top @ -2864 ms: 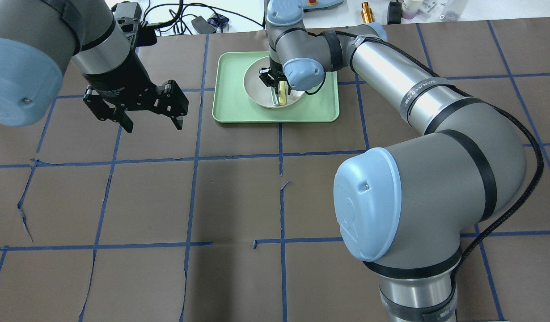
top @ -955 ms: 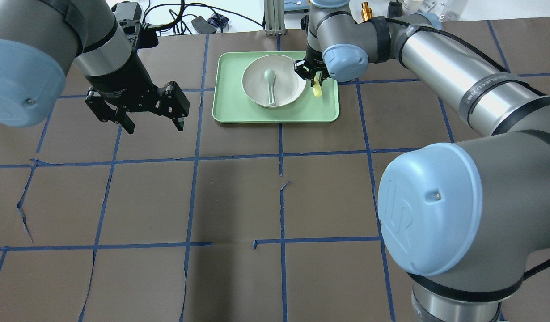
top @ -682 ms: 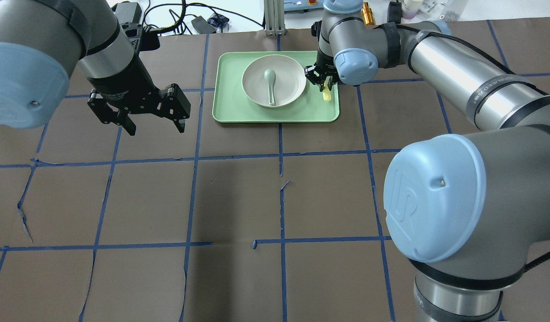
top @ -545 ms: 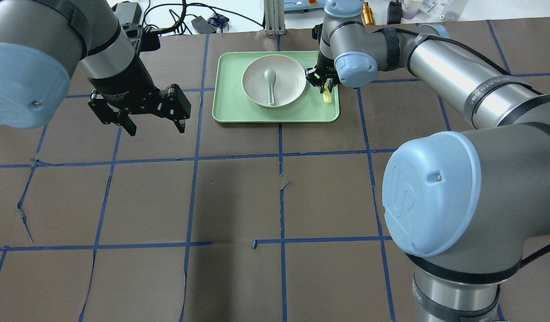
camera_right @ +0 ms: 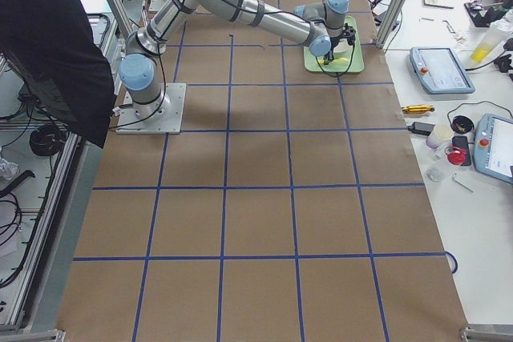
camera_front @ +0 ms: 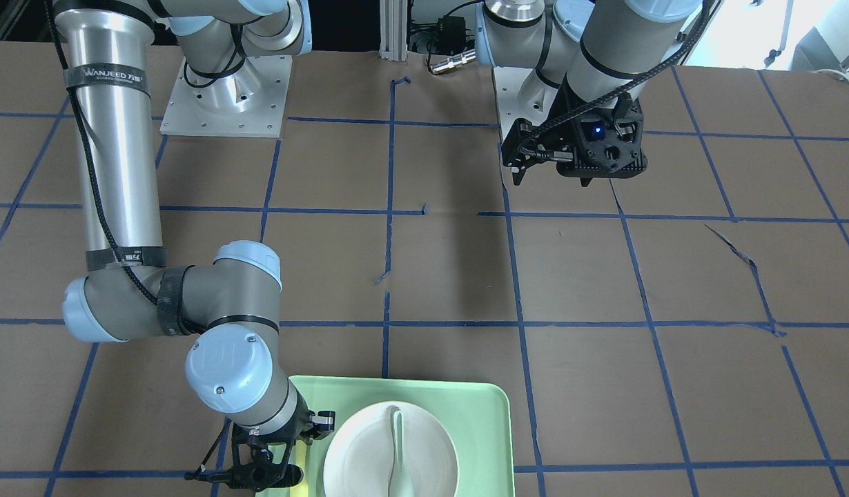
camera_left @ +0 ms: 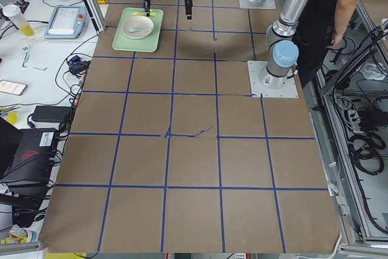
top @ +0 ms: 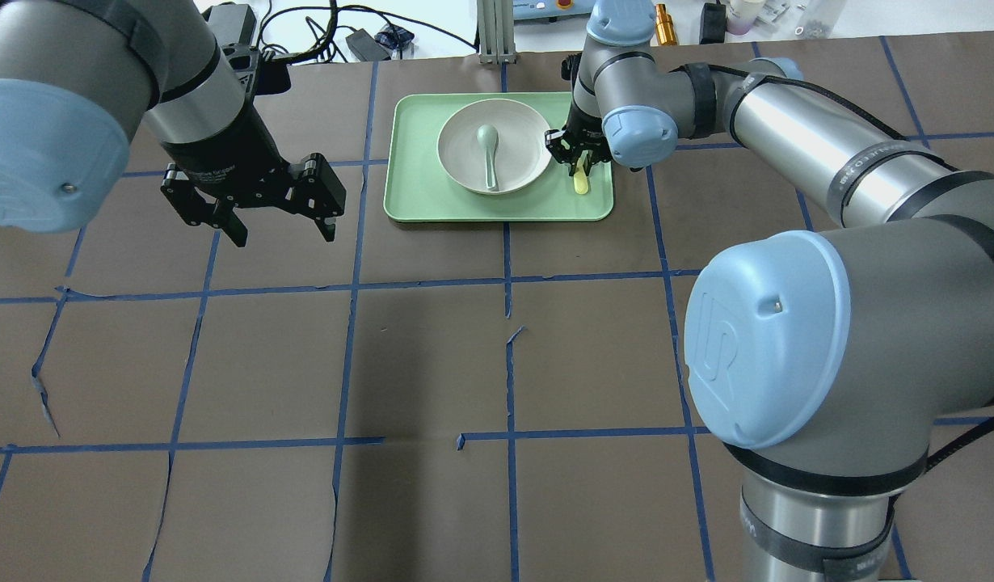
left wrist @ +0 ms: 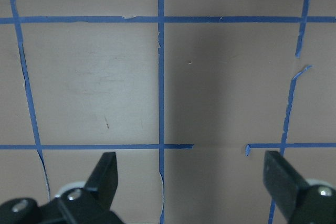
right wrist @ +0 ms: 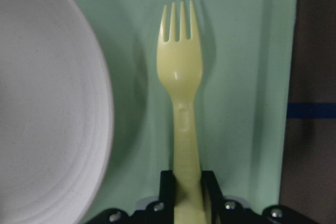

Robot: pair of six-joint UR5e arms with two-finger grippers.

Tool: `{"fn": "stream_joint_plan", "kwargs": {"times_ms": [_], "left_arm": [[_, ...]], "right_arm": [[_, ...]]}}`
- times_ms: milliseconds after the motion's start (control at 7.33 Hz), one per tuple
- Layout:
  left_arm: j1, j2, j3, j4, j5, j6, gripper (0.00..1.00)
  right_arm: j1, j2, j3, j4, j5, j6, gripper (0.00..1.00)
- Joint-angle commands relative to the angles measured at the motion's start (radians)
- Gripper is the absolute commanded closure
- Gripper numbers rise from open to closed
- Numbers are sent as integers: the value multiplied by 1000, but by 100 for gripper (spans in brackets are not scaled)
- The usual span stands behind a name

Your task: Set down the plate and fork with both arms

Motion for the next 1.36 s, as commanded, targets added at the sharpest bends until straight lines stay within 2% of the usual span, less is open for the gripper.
{"fn": "stream_joint_plan", "kwargs": {"times_ms": [0, 273, 545, 682, 818, 1227], "left_arm": [[0, 0, 0, 0, 0, 1, 0], [0, 1, 0, 0, 0, 5, 0], [0, 3, 1, 0, 0, 1, 0], [0, 3, 1, 0, 0, 1, 0], [0, 1, 1, 2, -2, 0, 0], [-8, 1, -2, 0, 0, -3, 0]], "right_arm": [[0, -8, 1, 0, -4, -7, 1], [0, -55, 6, 23, -11, -42, 0], [-17, -246, 46, 280, -24, -52, 0], [-18, -349, 75, 372, -72, -55, 0], [-20, -435, 119, 405, -84, -52, 0], [-25, -677, 320, 410, -75, -41, 0]]}}
